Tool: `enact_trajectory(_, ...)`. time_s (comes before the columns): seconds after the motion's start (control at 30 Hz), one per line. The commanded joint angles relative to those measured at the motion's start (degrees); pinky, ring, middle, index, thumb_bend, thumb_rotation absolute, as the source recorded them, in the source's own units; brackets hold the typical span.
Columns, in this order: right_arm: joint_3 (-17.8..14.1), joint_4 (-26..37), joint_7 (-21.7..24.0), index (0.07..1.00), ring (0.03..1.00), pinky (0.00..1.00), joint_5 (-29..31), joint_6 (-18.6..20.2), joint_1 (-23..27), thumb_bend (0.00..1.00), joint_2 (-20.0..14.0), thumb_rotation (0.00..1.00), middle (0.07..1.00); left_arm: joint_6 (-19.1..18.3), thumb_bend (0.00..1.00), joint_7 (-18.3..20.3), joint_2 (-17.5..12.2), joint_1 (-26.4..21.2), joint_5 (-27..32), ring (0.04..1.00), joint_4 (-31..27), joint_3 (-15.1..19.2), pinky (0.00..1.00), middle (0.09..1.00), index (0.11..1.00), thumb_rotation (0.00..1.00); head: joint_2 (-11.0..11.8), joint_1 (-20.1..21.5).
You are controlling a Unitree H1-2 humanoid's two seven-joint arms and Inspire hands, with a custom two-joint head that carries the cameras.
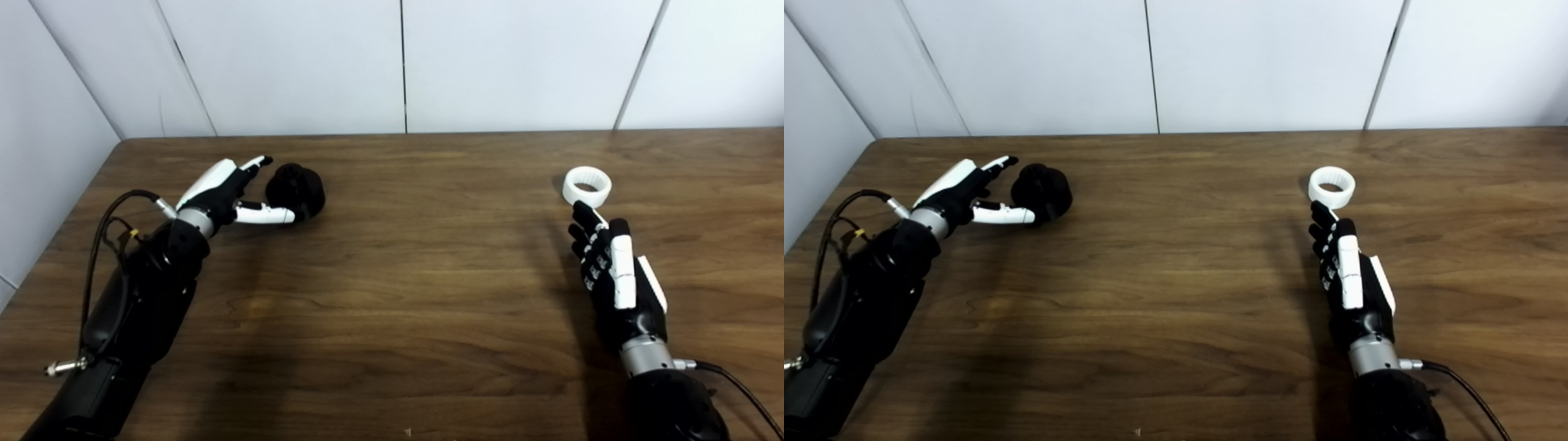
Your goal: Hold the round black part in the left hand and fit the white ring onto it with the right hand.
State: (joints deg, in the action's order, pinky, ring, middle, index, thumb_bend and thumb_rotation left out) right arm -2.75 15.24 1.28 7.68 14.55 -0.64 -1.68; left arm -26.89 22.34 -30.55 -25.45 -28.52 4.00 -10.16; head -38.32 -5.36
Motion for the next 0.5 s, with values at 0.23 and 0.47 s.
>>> enact_trajectory(0.23,-0.32,1.57,-0.29,0.894,0.955,1.00,-0.13,-3.23,0.78,0.65,0.55,1.00,0.943,2.20,1.00,-0.48,-1.48,-5.97,-1.32,1.000,3.23,-2.29,0.89,1.000,0.969,0.48,0.40,0.00)
enact_trajectory(0.47,-0.37,1.25,-0.22,0.897,0.960,1.00,0.04,-3.99,0.64,0.64,0.44,1.00,0.946,2.52,1.00,-1.06,-0.48,-7.43,-1.27,1.000,5.24,-3.51,0.91,1.000,0.967,0.48,0.79,0.29)
